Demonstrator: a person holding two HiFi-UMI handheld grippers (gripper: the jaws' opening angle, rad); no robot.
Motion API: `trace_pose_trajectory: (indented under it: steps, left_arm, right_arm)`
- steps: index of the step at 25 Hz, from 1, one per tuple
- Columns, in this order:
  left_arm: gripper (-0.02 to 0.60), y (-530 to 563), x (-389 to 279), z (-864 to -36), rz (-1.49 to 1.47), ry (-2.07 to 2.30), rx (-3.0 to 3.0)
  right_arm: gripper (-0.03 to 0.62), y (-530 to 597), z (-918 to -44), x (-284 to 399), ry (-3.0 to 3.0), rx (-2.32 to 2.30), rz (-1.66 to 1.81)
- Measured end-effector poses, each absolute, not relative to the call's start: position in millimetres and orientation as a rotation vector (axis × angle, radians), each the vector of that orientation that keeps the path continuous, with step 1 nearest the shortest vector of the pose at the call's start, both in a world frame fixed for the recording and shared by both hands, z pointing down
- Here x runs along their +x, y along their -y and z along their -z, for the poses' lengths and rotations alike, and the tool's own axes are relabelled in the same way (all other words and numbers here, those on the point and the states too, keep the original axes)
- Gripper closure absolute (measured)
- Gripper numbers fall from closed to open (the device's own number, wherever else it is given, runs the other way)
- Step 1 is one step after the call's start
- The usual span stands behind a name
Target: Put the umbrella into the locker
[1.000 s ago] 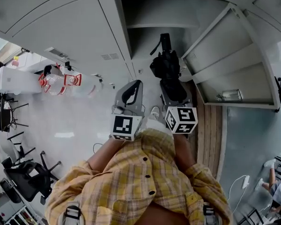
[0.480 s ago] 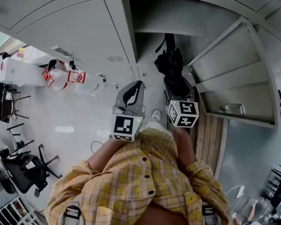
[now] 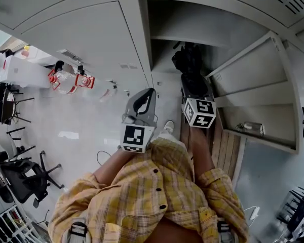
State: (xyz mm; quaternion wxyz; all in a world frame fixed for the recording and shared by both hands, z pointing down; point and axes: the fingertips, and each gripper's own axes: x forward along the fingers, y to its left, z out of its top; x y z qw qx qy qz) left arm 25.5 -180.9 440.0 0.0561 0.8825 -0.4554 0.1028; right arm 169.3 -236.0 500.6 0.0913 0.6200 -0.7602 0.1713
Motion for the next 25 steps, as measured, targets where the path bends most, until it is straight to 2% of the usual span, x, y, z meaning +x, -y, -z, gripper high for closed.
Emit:
trace_pose_trajectory:
  steps: [25]
  left_arm:
    - [0.577,196,10,-449,-0.351,1.455,2.621]
  right_arm:
    - [0.336,322,-523,165,2.211,1.741,-0.368]
